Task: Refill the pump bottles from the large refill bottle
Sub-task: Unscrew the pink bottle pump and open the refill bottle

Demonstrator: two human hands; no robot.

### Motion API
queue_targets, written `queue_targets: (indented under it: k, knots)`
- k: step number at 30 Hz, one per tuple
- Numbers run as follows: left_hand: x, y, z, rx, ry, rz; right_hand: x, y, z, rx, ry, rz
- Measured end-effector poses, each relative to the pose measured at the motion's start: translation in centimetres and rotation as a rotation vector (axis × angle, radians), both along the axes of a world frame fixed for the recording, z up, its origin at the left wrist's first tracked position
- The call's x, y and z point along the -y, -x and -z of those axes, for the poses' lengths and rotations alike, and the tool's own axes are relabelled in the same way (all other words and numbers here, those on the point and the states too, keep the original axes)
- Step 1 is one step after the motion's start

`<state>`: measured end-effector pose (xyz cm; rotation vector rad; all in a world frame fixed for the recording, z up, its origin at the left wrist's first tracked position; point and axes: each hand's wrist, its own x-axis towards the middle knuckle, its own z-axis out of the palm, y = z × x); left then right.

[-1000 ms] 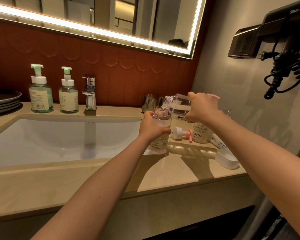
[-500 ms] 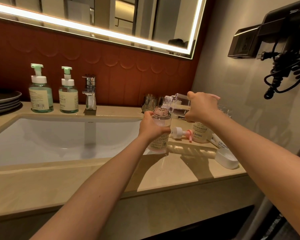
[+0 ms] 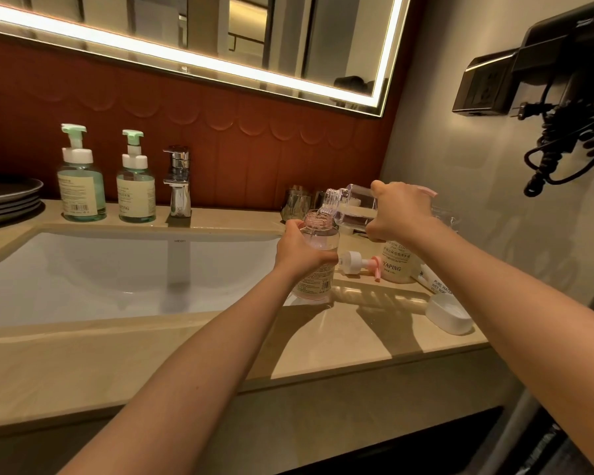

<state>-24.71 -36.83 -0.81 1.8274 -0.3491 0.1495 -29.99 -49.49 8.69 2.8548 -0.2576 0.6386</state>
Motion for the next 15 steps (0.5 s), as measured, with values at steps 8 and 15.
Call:
queue_targets:
  k: [8,15]
  knots:
    - [0.05,-0.11,0.01,0.001,-0.012,0.0,0.1,-0.2,0.02,0.012,0.003,0.0]
    - [0.06,-0.15,0.05,0.003,-0.015,-0.002,0.12,-0.23,-0.02,0.003,0.006,0.002]
